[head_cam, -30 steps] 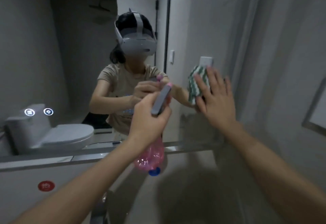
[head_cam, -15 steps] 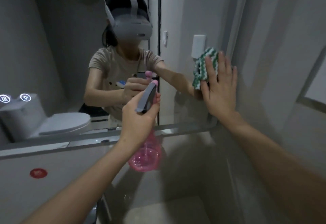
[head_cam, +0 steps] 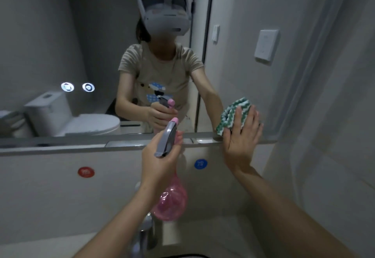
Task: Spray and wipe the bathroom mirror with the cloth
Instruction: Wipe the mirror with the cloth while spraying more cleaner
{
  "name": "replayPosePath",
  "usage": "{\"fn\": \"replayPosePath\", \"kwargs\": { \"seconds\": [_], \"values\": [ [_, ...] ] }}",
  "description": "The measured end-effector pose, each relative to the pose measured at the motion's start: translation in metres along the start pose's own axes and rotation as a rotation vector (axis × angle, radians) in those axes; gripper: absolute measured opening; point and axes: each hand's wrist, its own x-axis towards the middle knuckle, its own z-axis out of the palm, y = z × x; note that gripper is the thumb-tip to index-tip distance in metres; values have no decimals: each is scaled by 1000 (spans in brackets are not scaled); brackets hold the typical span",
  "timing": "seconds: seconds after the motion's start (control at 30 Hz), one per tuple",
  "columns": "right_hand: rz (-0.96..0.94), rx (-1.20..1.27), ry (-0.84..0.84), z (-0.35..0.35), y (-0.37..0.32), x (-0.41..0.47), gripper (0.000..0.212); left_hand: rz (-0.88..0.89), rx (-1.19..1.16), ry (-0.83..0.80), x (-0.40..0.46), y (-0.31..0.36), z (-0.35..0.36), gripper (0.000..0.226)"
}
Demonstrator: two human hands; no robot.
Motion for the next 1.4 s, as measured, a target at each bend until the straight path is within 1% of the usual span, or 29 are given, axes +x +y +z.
{"fn": "replayPosePath", "kwargs": {
  "seconds": [0.07, 0.13, 0.23, 0.33, 0.4, 0.47, 0.5, 0.57, 0.63, 0.67, 0.73, 0.8, 0.93, 1.03, 1.13, 1.27, 1.33, 1.4],
  "values": [
    [-53, -36, -15, 1, -30, -5, 61, 39, 37, 43, -2, 1, -26, 28],
    [-169, -60, -45, 3, -69, -10, 65, 94, 97, 82, -5, 2, -54, 27],
    [-367, 19, -49, 6, -137, -18, 60, 143, 159, 147, -10, 6, -99, 29],
    [-521, 56, -43, 8, -200, -25, 54, 148, 181, 221, -13, 5, -151, 3],
    [-592, 45, -64, 13, -240, -28, 52, 164, 223, 279, -15, 6, -185, 9],
    [-650, 33, -97, 20, -276, -32, 56, 175, 271, 334, -18, 8, -216, 5],
    [-667, 28, -111, 24, -289, -34, 59, 177, 295, 356, -20, 10, -229, 8],
    [-667, 21, -132, 28, -305, -36, 64, 171, 349, 402, -25, 11, -249, 19],
    [-683, 37, -123, 28, -304, -32, 64, 157, 391, 424, -32, 14, -260, 29],
    [-730, 35, -113, 26, -297, -29, 63, 157, 411, 422, -35, 17, -262, 35],
    [-896, 4, -107, 23, -277, -18, 63, 137, 447, 416, -40, 21, -260, 42],
    [-990, -5, -120, 19, -250, -4, 60, 107, 462, 424, -45, 25, -254, 40],
    [-956, -27, -101, 7, -207, 6, 54, 91, 505, 406, -58, 38, -231, 22],
    [-896, 16, -137, 4, -205, 0, 58, 107, 494, 388, -71, 46, -222, 10],
    [-805, 31, -155, 2, -218, -10, 60, 101, 552, 383, -81, 52, -231, 14],
    [-649, 33, -159, 4, -240, -27, 61, 109, 540, 365, -82, 60, -268, 17],
    [-627, 23, -153, 9, -260, -33, 60, 125, 550, 371, -75, 60, -293, 18],
    [-662, 9, -146, 17, -289, -39, 60, 141, 548, 367, -66, 59, -322, 15]
  ]
}}
